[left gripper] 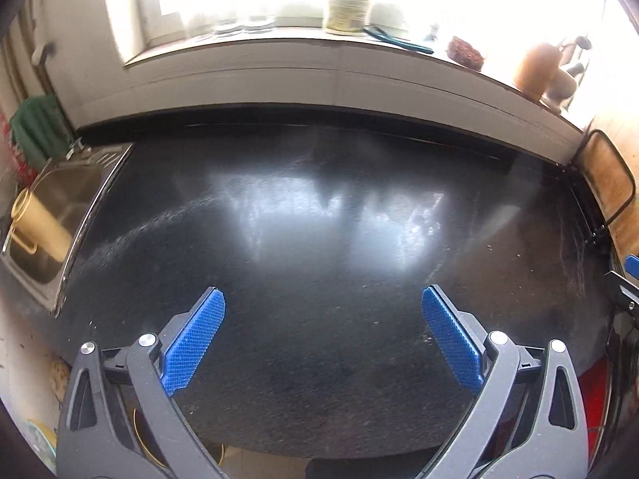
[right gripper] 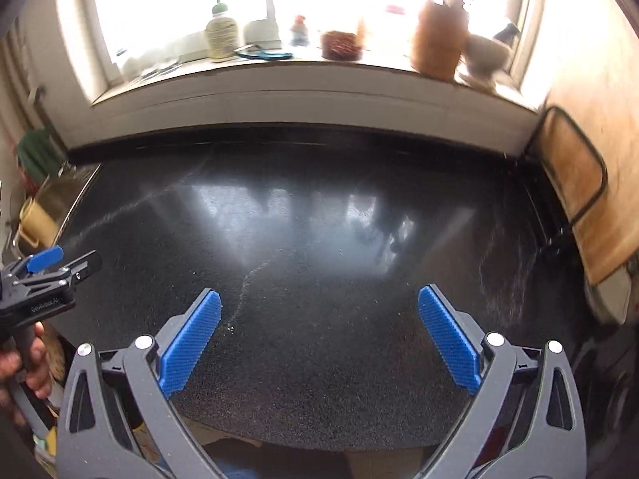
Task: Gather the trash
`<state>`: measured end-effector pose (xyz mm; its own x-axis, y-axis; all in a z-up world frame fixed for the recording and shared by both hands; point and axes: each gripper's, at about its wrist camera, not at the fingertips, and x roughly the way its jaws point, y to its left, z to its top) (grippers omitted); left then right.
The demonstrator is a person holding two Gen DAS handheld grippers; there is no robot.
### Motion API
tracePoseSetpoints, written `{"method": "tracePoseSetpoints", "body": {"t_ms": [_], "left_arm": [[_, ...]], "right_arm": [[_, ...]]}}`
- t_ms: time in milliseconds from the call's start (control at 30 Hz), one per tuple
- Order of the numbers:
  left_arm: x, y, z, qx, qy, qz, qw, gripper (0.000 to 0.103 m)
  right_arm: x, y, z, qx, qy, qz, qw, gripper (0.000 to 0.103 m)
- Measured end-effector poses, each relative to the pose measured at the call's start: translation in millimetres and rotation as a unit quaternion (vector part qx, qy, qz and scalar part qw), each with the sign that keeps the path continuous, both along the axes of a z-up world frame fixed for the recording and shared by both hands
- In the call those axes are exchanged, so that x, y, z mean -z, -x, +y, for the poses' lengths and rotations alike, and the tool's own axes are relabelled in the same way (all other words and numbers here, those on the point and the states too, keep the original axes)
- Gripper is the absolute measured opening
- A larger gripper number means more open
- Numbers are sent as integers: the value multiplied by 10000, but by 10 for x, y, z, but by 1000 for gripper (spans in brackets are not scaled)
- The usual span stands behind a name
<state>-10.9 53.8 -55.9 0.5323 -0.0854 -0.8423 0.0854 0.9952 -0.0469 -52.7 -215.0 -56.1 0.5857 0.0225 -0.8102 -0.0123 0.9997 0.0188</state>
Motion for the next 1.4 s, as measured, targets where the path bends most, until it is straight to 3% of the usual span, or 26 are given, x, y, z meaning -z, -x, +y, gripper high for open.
{"method": "tracePoseSetpoints", "body": {"t_ms": [267,1400], "left_arm": [[76,-79,-292,127,-183,129,9997,96],[49,-124,-242,109,-199,168,9996,96]], "right_arm": [[72,-169,-252,161,-88,116,9998,96],[44,-235,-252,176,-175,205,9995,96]]}}
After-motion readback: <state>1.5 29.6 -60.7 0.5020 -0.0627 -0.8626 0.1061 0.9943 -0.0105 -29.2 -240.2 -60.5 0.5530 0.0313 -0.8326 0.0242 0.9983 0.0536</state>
